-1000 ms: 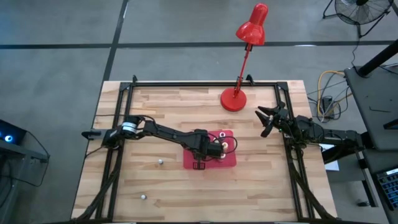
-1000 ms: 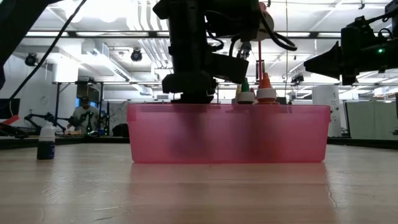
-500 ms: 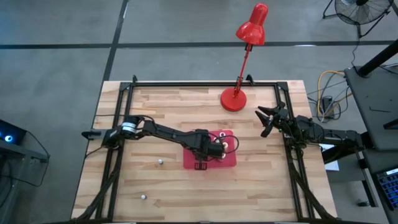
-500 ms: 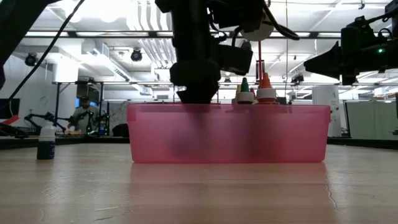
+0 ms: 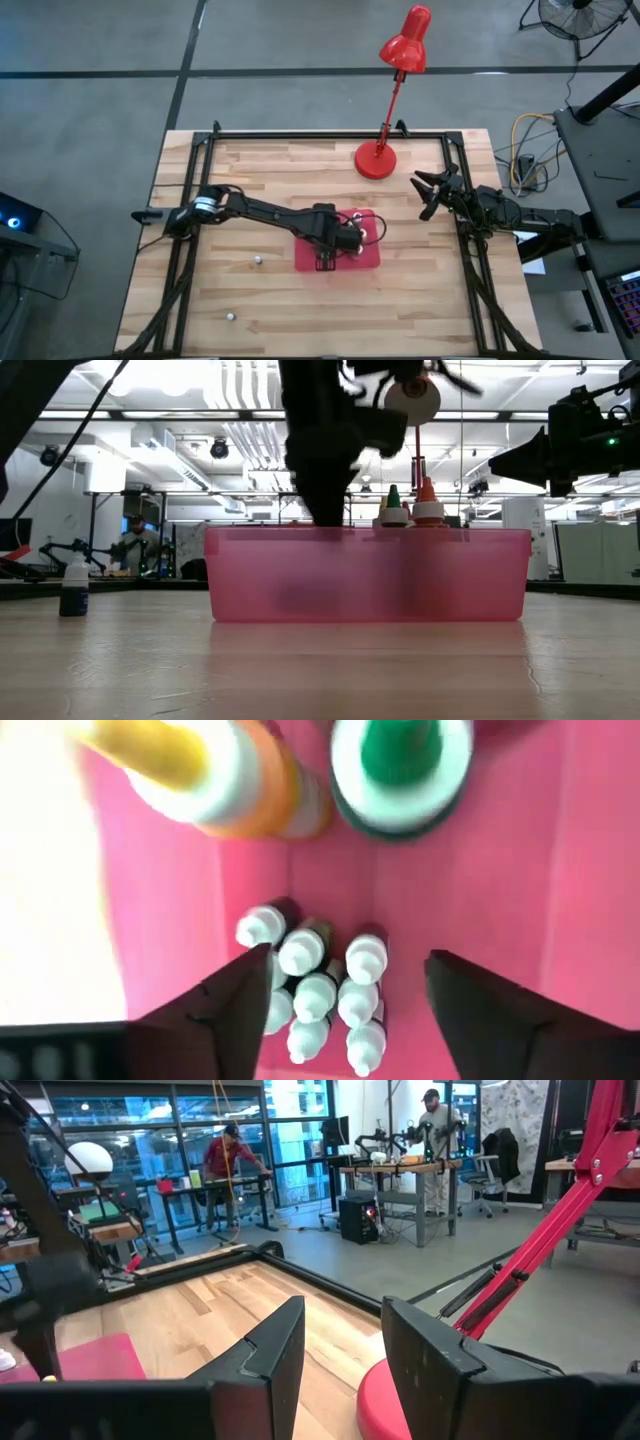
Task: Pick & Place food coloring
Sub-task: Put the small blue food coloring bottle into the red bin
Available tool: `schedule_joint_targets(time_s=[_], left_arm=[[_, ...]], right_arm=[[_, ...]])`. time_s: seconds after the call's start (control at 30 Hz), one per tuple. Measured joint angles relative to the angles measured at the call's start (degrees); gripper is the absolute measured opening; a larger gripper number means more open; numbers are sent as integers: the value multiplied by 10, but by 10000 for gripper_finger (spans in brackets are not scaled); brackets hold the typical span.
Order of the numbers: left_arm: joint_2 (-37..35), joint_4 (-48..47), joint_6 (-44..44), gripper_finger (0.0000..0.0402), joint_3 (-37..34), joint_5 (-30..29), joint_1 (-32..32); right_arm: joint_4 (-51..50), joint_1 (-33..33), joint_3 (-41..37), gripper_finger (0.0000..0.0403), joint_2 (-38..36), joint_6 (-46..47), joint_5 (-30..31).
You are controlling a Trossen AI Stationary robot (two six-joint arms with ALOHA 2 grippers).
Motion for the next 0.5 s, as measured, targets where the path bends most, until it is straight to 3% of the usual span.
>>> schedule_joint_targets(time_s=[0.23,0.5], left_arm=[[-20,-54,-48,284,56,-39,-5],[-20,-176,-201,289,139,-46,-8]], right_arm=[[0,0,0,128,0,0,0],[0,0,0,128,0,0,0]])
